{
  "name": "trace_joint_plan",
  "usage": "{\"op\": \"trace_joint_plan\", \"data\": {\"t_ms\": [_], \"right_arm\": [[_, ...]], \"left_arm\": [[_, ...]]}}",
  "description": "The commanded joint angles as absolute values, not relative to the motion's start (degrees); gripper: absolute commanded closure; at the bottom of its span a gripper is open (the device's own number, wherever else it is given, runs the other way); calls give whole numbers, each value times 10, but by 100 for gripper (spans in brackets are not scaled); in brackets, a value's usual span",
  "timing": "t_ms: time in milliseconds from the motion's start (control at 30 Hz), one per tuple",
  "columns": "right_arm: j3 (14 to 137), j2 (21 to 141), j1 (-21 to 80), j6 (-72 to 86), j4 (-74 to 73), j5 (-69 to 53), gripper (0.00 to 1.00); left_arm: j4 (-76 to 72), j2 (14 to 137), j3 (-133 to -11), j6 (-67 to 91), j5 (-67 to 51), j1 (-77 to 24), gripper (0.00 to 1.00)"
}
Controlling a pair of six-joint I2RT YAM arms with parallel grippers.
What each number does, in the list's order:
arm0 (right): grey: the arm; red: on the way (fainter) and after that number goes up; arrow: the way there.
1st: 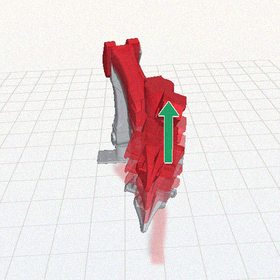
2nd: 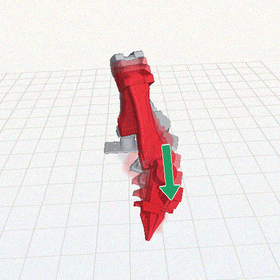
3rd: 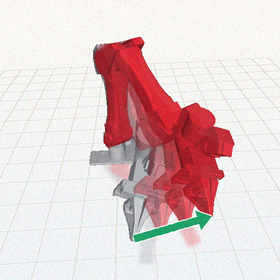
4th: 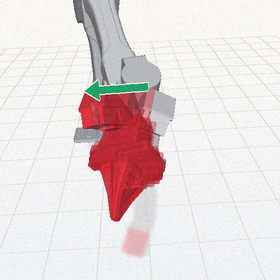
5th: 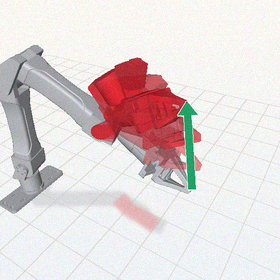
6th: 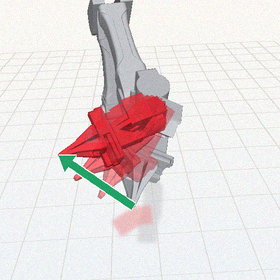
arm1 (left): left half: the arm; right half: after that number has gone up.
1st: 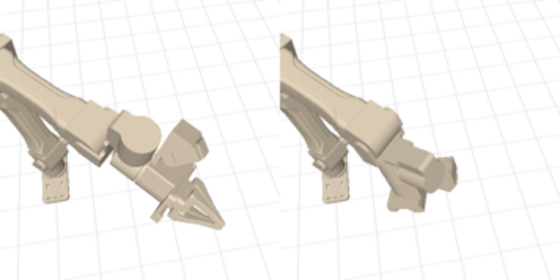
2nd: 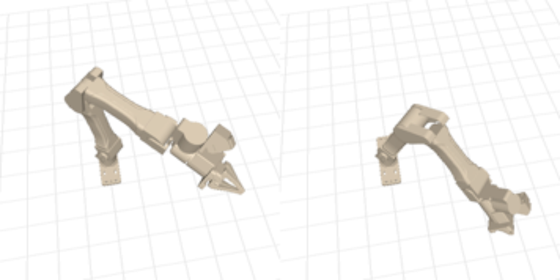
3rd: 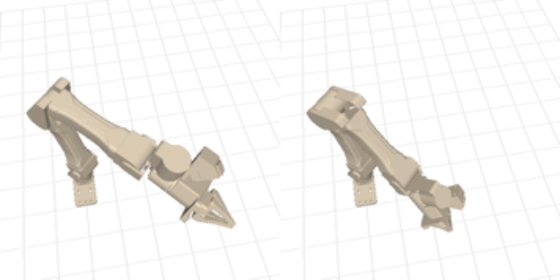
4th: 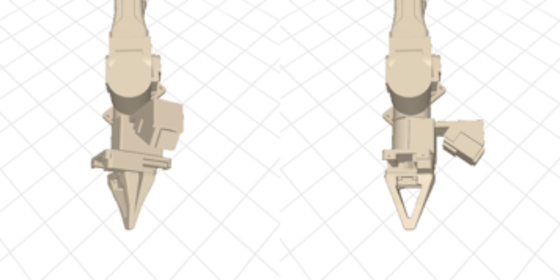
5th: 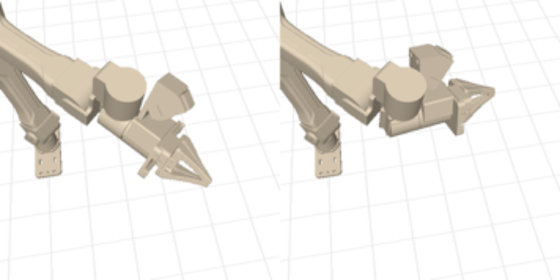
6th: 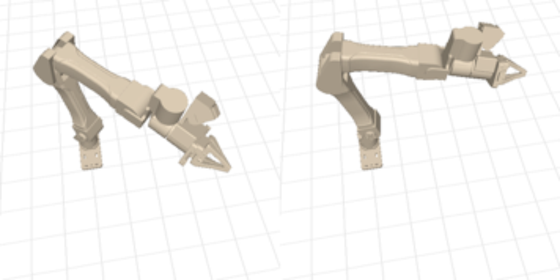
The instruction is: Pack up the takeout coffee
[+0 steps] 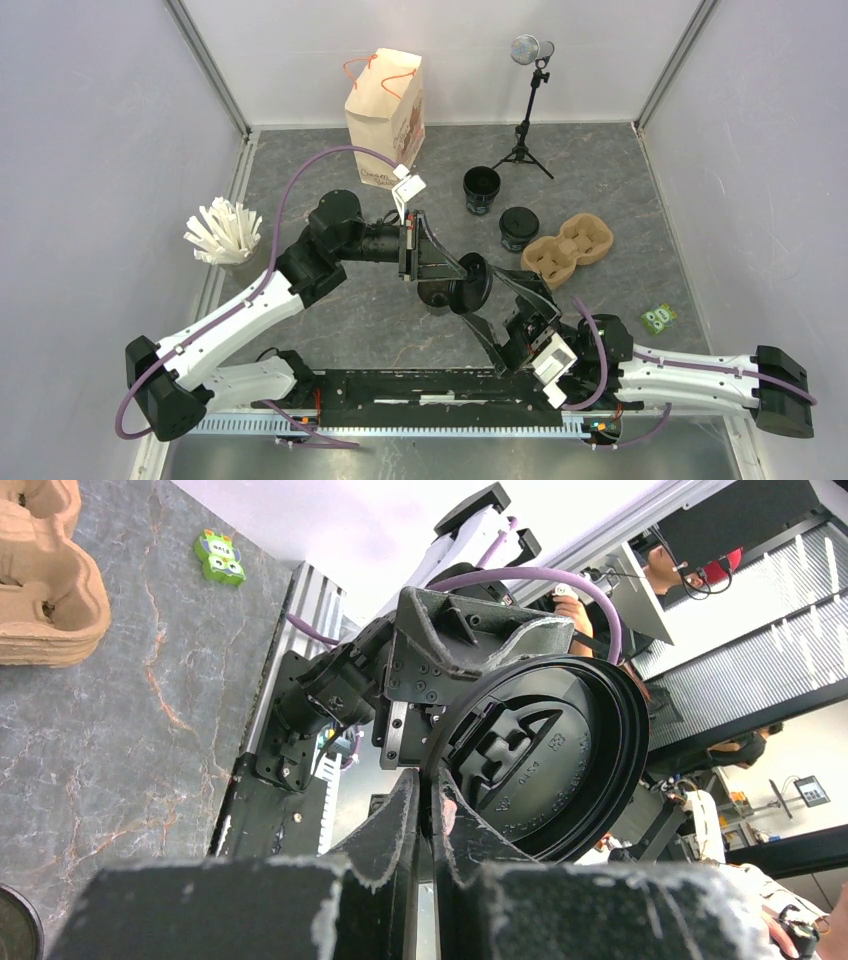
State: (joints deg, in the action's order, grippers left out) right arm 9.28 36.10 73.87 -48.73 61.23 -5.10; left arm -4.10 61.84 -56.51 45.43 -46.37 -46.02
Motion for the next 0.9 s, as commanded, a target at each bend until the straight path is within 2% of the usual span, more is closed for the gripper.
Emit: {"op": "trace_joint_plan", "data": {"t_ms": [0, 233, 867], "right_arm": [[114, 364, 740, -490, 674, -39, 2], [119, 381, 740, -497, 692, -50, 2], [128, 400, 741, -526, 711, -55, 2]], "left_arm": [[-80, 608, -559, 478, -456, -459, 90], [-125, 610, -536, 505, -458, -459, 90], [-127, 608, -521, 506, -457, -459, 90]]}}
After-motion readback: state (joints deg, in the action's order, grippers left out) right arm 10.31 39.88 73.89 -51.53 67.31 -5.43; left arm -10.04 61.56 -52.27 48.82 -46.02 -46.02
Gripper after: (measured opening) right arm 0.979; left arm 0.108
